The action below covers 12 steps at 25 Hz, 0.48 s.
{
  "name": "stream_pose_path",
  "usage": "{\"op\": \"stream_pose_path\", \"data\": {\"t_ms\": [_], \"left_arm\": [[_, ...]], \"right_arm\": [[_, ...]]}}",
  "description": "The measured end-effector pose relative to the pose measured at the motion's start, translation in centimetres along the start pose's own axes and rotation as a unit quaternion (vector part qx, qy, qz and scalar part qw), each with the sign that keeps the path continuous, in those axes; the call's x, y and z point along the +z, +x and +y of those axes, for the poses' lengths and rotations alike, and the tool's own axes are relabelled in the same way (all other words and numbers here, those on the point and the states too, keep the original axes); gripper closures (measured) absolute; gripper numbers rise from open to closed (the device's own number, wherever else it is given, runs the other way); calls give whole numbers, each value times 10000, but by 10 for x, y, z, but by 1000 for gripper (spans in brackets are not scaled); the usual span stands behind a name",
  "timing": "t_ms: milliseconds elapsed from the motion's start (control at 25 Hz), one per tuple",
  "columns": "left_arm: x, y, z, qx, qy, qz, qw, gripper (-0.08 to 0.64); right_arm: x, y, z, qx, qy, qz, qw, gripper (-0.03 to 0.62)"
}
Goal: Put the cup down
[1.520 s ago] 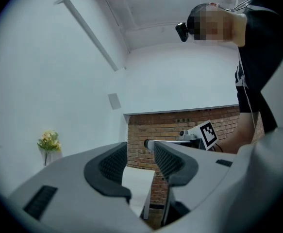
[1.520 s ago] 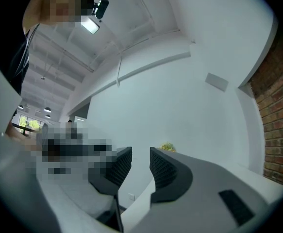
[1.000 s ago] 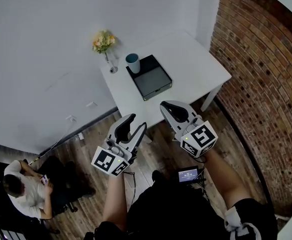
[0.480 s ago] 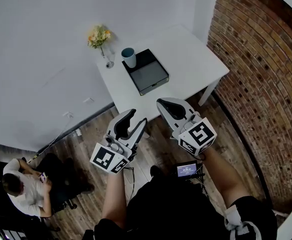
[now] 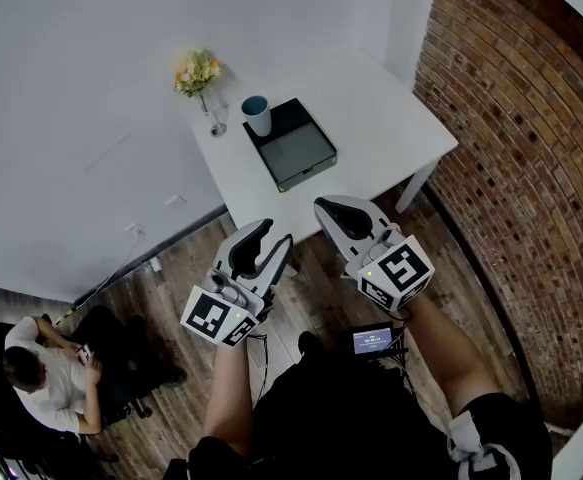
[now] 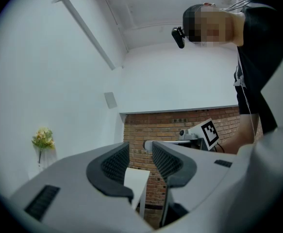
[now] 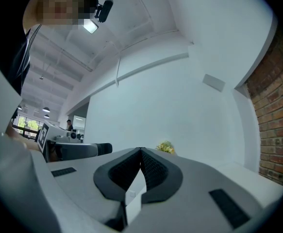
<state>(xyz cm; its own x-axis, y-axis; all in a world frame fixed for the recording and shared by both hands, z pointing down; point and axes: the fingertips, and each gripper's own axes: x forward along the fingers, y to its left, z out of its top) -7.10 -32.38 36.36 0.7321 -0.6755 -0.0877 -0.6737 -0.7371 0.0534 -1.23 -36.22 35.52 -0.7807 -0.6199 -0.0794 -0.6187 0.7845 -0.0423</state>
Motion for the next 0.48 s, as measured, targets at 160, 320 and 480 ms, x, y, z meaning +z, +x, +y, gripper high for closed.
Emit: {"op": "stream_pose_path", "data": {"t_ms": [160, 320, 480], "left_arm": [[-1, 1, 1, 24, 25, 21, 10000, 407], [0, 3, 3, 38, 30, 26, 10000, 411], [0, 3, 4, 40, 15, 40, 10000, 411]], "right_arm": [[-2, 1, -1, 4, 2, 19, 10000, 581], [-2, 1, -4, -31, -44, 31, 10000, 581], [-2, 0, -9, -123, -42, 35, 9999, 581]]}}
